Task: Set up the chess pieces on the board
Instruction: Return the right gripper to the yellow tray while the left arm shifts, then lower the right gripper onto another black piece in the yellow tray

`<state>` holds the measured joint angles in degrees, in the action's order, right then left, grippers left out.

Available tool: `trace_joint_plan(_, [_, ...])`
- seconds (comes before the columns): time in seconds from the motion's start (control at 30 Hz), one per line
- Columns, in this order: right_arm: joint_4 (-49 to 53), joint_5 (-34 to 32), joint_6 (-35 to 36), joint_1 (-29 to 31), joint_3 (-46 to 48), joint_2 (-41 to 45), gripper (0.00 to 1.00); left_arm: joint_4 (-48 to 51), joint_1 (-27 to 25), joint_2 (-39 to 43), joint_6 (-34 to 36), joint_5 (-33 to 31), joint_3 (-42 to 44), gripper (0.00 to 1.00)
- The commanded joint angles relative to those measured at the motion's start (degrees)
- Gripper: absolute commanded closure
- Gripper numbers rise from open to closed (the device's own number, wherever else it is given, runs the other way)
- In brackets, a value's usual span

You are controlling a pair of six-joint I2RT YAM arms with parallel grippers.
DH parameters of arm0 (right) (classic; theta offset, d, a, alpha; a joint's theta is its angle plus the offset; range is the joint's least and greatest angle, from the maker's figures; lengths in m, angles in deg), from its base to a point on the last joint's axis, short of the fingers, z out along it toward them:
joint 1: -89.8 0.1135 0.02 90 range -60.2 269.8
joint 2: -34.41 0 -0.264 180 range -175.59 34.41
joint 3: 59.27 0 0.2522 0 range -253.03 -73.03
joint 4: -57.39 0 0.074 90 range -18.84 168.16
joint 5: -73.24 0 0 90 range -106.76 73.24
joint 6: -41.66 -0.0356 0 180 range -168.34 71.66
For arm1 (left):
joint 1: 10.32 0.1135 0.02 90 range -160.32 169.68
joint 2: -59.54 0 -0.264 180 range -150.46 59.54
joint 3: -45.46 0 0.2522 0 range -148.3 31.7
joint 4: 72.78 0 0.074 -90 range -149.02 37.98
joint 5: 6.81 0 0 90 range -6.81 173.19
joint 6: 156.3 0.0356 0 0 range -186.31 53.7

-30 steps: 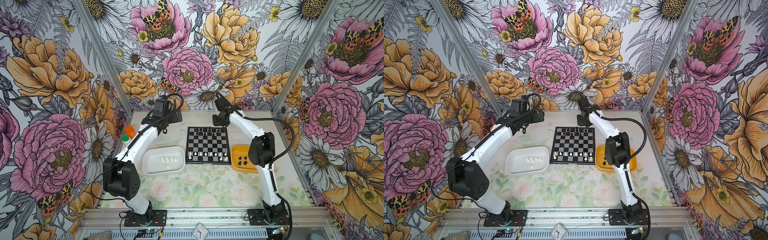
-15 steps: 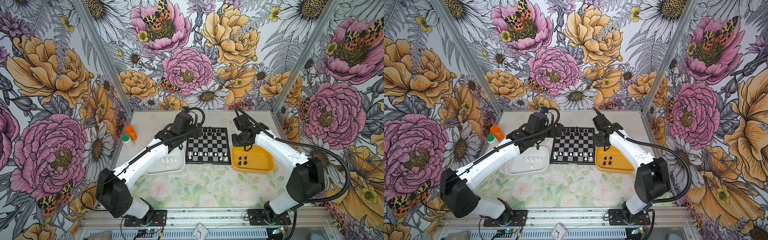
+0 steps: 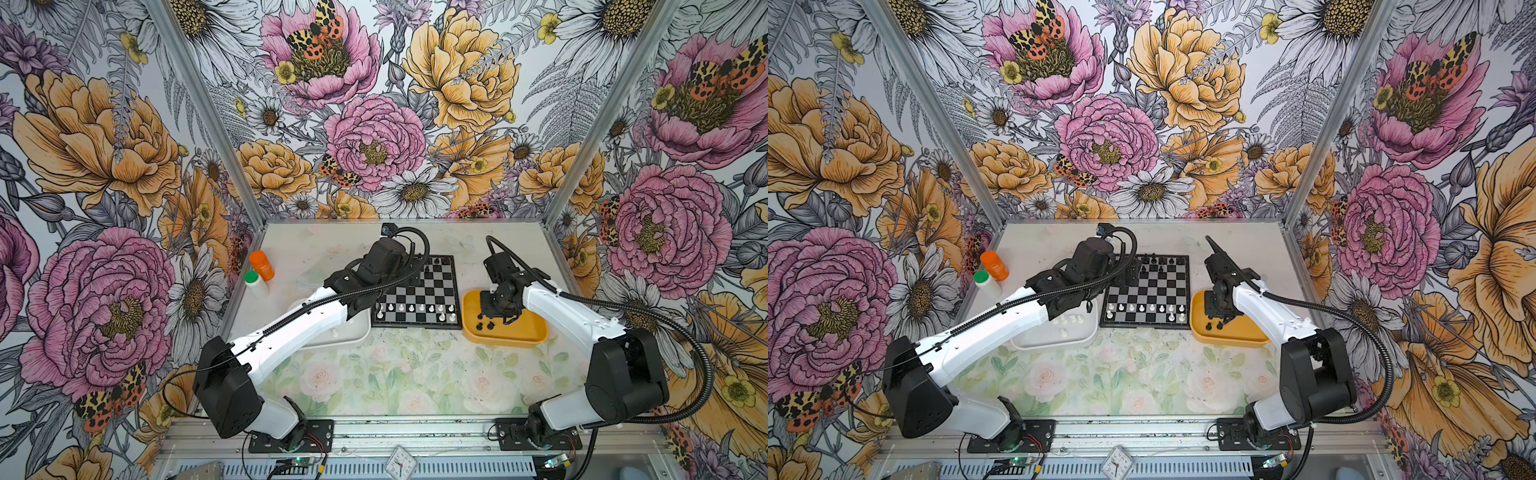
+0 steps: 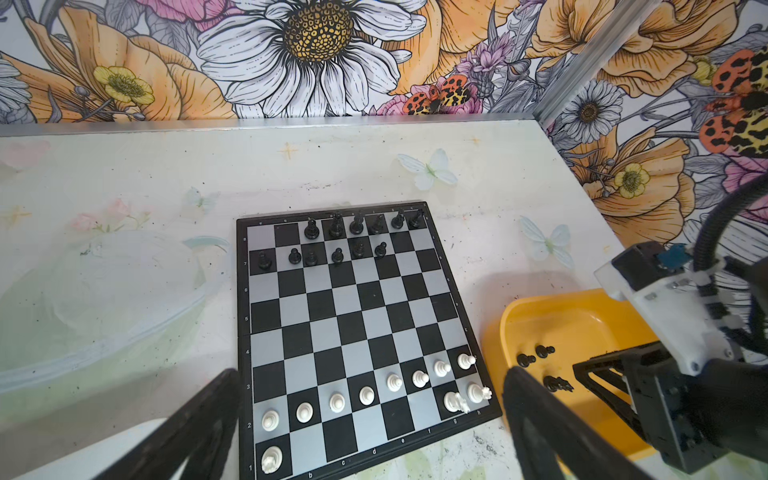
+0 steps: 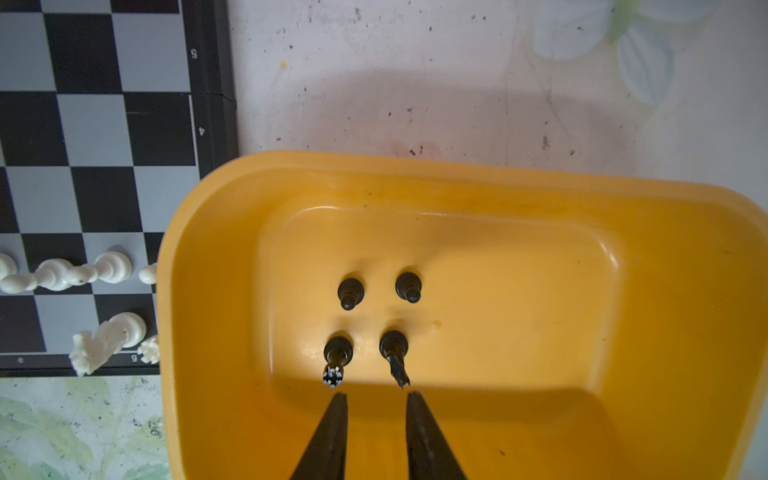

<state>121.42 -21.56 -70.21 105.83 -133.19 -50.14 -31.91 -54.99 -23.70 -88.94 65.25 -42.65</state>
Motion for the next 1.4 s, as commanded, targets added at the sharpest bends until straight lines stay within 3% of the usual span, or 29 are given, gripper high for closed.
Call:
trace_joint_plan(0.0, [-2.11, 0.67, -0.90, -0.48, 0.77, 1.15, 0.73, -1.08, -0.14, 1.09, -0.38, -2.37, -0.66, 0.01])
trace_joint_plan(0.73, [-4.47, 1.46, -3.53, -1.75, 5.47, -1.64, 0.72, -1.05, 4.53, -7.89, 2.67, 4.57, -8.10, 0.01])
trace_joint_plan(1.37, [-6.04, 1.18, -1.86, -4.74, -0.50, -8.39, 0.75, -0.97, 5.70, -7.82, 2.60, 4.21, -8.36, 0.01])
